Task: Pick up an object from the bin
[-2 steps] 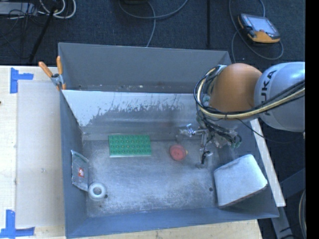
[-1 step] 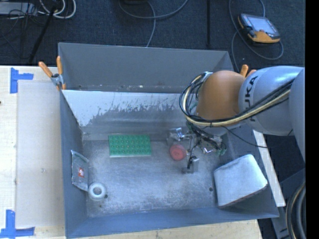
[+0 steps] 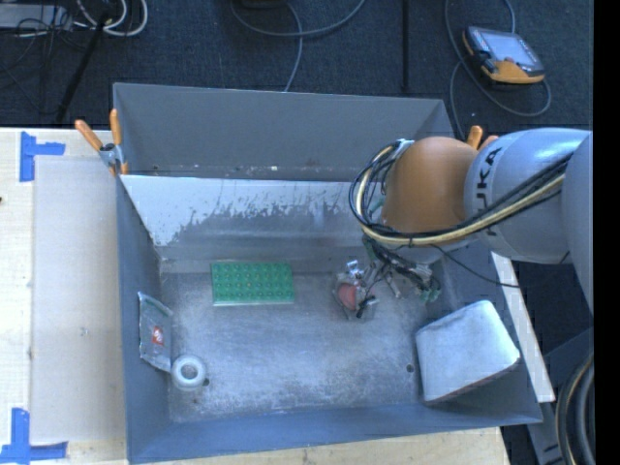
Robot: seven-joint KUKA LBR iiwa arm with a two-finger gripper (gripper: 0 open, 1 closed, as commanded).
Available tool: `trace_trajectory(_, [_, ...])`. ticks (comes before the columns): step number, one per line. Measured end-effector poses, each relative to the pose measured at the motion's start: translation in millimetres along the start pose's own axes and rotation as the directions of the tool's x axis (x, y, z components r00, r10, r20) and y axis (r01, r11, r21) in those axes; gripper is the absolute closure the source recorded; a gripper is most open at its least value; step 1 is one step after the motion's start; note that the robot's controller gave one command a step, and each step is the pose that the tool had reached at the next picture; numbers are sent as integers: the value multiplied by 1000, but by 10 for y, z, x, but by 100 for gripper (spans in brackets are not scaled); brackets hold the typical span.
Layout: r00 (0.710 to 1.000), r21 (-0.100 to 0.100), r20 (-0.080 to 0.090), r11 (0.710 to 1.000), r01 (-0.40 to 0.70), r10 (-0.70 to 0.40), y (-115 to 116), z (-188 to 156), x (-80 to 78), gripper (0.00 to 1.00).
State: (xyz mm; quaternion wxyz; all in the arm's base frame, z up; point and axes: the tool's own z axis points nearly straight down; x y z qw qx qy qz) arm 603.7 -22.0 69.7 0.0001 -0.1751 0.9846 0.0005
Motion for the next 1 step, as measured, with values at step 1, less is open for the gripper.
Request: trace_trajectory(1, [999, 4, 9, 999, -33, 33, -110, -1770, 221, 100])
